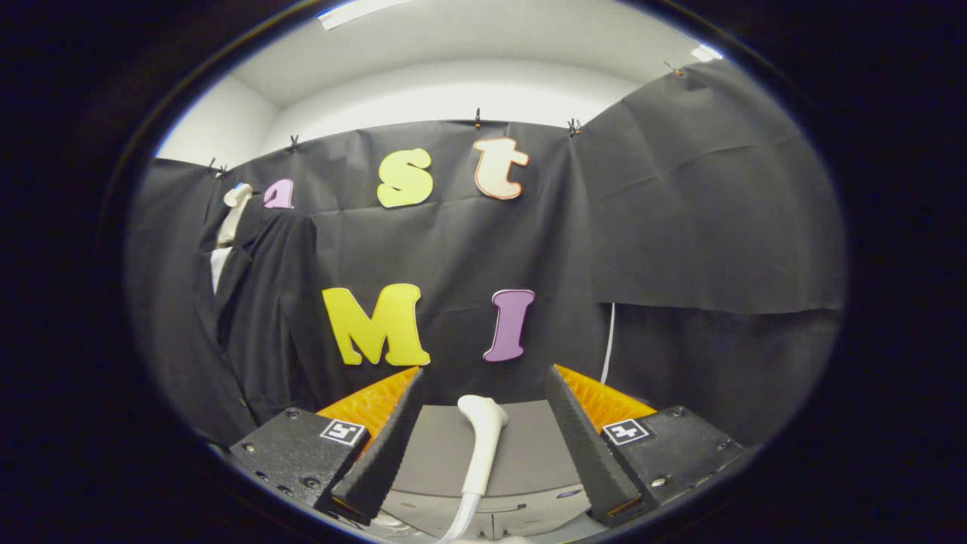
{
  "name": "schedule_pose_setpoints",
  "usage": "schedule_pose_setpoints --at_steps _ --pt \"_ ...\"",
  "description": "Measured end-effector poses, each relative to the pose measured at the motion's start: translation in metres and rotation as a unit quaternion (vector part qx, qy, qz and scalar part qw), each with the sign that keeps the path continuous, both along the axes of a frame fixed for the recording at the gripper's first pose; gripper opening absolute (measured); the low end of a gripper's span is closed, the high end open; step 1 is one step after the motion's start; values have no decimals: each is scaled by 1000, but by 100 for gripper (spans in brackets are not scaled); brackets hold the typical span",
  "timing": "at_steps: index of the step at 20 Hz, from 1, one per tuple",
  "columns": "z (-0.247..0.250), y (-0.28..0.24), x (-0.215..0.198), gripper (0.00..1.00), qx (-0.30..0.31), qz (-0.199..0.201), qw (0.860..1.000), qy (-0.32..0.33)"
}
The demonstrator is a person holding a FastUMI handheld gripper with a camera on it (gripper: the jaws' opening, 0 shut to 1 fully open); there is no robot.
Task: Iron the clothes twice with a garment steamer, once on the left side and once on the right side.
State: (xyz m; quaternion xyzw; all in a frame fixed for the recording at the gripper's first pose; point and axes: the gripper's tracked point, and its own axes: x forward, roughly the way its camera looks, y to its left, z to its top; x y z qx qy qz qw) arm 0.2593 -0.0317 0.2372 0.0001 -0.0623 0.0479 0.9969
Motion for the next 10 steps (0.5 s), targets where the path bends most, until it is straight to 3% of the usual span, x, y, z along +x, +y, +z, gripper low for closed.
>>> schedule_pose_setpoints --at_steps 10 --pt "-54 15 157 99 -2 30 990 135"
